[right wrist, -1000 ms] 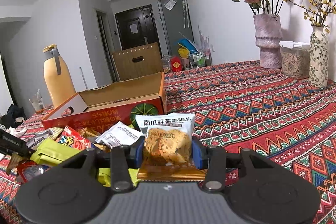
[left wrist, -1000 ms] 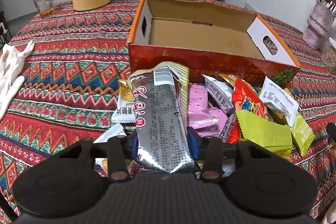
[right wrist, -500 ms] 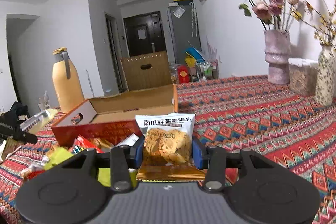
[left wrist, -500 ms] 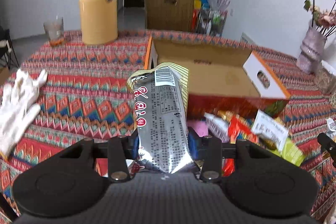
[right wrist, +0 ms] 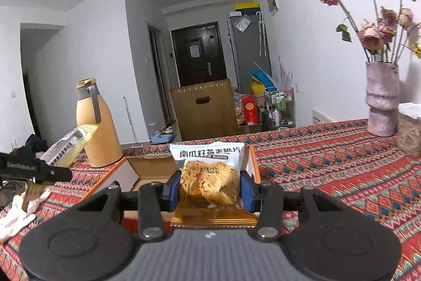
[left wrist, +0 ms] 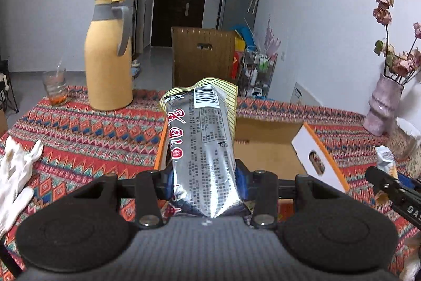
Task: Organize snacks
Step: 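Carry the cracker packet and silver bar toward the open cardboard box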
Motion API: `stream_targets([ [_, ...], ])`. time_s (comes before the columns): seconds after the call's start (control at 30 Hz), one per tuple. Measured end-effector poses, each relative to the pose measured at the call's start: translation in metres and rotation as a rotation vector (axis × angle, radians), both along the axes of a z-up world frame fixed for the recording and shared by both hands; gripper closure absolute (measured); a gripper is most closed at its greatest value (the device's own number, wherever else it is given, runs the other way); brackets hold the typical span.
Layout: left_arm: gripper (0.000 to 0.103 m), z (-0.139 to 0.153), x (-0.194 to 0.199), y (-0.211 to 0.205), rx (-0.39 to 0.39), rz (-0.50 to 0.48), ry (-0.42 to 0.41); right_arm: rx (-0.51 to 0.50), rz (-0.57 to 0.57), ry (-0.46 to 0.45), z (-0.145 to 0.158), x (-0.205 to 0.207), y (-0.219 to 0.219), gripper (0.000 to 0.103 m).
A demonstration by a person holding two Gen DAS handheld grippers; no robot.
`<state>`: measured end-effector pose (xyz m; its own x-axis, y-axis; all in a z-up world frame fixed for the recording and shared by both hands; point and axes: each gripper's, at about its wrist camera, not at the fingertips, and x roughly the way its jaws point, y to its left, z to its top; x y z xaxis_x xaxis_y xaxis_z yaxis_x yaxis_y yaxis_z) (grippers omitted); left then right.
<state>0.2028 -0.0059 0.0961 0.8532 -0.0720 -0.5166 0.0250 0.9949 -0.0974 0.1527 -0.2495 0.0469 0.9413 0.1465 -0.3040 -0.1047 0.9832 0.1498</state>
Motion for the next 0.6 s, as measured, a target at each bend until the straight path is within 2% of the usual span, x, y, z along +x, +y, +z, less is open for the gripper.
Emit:
stream_targets([
  [0.23,0.060,-0.007,0.038,-0.018,0.027,0.022,-0.031,-0.040,-0.010,0.074,0.002,0.062,0.018,0.059],
  [0.43,0.060,-0.035,0.068,-0.025,0.075,0.056,-0.020,-0.067,-0.017,0.170,-0.021,0.109,0.031,0.059],
  [0.6,0.060,-0.061,0.083,-0.024,0.099,0.056,0.009,-0.089,-0.041,0.212,-0.045,0.127,0.037,0.059],
])
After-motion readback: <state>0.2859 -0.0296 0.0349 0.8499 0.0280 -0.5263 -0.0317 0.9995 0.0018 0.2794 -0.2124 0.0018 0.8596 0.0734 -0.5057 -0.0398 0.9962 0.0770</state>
